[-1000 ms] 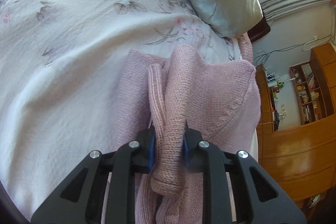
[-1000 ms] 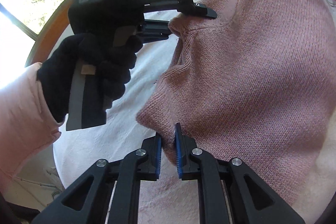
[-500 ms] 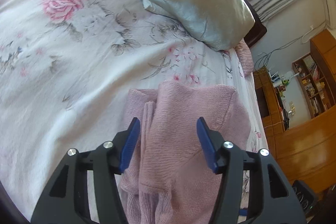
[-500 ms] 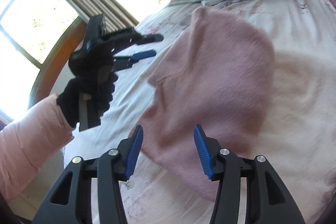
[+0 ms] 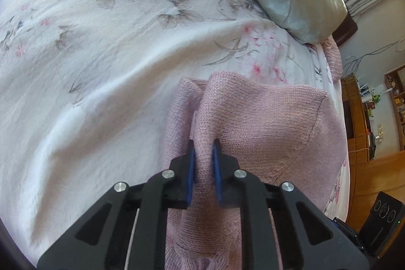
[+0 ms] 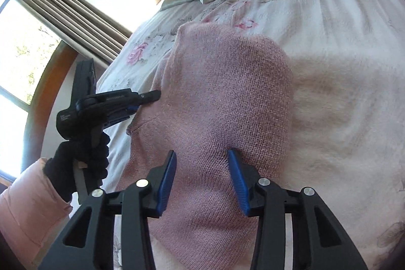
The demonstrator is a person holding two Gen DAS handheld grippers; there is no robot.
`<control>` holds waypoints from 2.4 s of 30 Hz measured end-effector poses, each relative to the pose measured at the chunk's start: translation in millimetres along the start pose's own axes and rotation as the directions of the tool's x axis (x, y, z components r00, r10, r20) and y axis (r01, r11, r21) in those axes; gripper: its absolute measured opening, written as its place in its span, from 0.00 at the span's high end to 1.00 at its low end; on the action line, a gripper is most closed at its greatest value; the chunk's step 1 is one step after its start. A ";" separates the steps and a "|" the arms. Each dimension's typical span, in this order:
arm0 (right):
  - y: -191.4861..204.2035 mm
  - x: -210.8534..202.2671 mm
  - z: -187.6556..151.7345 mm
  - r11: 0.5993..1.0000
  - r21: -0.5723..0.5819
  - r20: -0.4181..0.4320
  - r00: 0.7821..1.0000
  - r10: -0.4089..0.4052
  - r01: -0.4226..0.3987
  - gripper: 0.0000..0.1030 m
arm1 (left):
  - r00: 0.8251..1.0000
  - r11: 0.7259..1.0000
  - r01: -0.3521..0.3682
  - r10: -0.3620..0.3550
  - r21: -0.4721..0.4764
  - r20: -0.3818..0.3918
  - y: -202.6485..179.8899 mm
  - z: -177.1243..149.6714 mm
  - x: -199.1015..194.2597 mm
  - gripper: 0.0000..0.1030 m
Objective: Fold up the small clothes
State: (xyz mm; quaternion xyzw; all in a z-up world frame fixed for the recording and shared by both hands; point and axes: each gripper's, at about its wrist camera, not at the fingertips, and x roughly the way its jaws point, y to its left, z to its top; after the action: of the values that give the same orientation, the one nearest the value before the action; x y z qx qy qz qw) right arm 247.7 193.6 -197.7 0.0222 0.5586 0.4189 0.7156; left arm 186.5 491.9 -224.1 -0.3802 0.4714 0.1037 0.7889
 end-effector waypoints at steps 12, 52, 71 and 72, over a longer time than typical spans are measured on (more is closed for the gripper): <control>1.0 -56.3 -34.6 0.996 0.042 0.089 0.993 0.075 -0.079 0.50 | 0.997 0.987 -0.066 0.059 0.144 0.053 -27.5 -74.5 -93.9 0.55; -5.5 -55.5 -55.8 0.999 0.028 0.040 0.999 0.015 -0.016 0.43 | 0.990 0.998 0.047 -0.040 0.048 -0.138 13.0 -65.5 -24.2 0.25; -84.4 41.0 -24.4 0.829 0.456 0.028 0.937 0.349 -0.323 0.20 | 0.931 0.946 0.322 -0.325 -0.043 -0.167 9.2 -63.5 17.0 0.55; -84.7 41.9 -24.3 0.815 0.467 0.038 0.929 0.368 -0.342 0.26 | 0.927 0.940 0.336 -0.340 -0.053 -0.159 9.7 -64.1 16.9 0.59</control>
State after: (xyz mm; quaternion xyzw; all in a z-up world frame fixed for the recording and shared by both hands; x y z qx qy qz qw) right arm 277.6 154.3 -281.9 0.2857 0.6478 0.3989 0.5828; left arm 147.8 450.6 -260.0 -0.4730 0.4616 -0.0596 0.7481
